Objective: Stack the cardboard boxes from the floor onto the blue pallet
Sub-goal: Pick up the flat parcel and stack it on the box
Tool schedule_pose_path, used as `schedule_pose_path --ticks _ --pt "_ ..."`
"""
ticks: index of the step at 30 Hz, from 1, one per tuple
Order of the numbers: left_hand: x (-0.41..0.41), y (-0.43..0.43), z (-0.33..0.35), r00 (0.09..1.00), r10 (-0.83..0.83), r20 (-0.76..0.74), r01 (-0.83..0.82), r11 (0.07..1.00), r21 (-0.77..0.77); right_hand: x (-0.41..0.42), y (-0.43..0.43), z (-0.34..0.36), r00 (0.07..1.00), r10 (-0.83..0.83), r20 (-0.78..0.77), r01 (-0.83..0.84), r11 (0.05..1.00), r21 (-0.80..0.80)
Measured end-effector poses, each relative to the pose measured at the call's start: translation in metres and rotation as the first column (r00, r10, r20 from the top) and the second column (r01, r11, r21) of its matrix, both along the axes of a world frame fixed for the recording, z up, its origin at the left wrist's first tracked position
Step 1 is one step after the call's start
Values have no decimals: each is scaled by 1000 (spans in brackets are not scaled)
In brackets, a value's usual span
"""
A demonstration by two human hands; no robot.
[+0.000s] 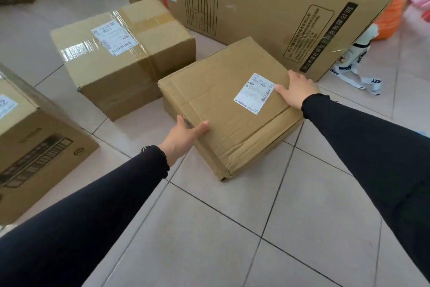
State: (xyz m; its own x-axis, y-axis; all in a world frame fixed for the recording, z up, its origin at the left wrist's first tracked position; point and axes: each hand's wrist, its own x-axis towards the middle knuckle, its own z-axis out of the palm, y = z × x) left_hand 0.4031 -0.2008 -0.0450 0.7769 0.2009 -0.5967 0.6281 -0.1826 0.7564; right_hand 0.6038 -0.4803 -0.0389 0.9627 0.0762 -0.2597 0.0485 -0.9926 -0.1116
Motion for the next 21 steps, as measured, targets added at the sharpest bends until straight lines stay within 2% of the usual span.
schedule_pose_path --ticks 3,6,10,14,18,21 --pt "-2 -2 -13 994 78 71 -69 990 -119 0 4 -6 998 -15 64 18 999 -48" --pt "-10 3 -20 977 182 113 -155 964 -214 -9 9 -8 993 -92 72 92 996 -7" --pt "-38 20 -17 964 233 125 -194 945 -263 -37 17 -8 977 -203 -73 213 958 192" --pt "-83 36 6 949 259 179 -212 946 -244 -88 33 5 972 -192 -134 229 895 384" --pt "-127 59 64 911 262 319 -203 957 -207 -131 55 51 986 -165 -15 154 880 450" --pt "-160 85 124 857 260 444 -189 962 -198 -151 78 105 987 -114 110 36 840 542"
